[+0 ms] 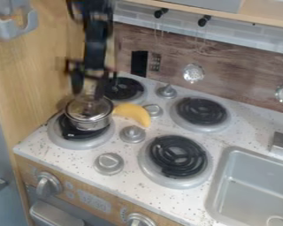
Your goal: Take the lid of the pot and put it on the pot
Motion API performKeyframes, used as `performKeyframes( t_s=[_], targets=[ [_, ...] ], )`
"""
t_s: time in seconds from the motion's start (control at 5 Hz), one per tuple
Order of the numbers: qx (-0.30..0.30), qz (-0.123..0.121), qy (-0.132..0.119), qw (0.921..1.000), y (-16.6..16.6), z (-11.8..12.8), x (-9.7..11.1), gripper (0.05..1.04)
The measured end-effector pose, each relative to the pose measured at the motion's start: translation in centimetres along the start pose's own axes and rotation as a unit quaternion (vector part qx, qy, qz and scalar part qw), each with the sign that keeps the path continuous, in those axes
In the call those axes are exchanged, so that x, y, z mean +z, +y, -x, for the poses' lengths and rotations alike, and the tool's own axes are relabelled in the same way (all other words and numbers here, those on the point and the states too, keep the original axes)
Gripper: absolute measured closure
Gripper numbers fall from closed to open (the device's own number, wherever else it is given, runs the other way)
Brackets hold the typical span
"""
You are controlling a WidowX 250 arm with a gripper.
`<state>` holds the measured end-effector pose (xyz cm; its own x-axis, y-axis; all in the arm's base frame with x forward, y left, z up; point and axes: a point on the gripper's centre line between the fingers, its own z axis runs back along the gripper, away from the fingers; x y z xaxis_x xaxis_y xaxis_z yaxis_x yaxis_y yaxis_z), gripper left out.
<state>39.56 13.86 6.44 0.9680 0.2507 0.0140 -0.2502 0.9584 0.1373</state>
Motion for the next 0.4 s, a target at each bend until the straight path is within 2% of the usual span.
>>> performKeyframes(
  t_s=[0.2,0.4],
  targets=[
    [-0.006,0.002,-0.044,0.999,-0.15,-0.11,3.81,0.06],
    [-0.024,0.011,-0.033,0.9991,-0.74,0.86,3.69,0.079]
  ],
)
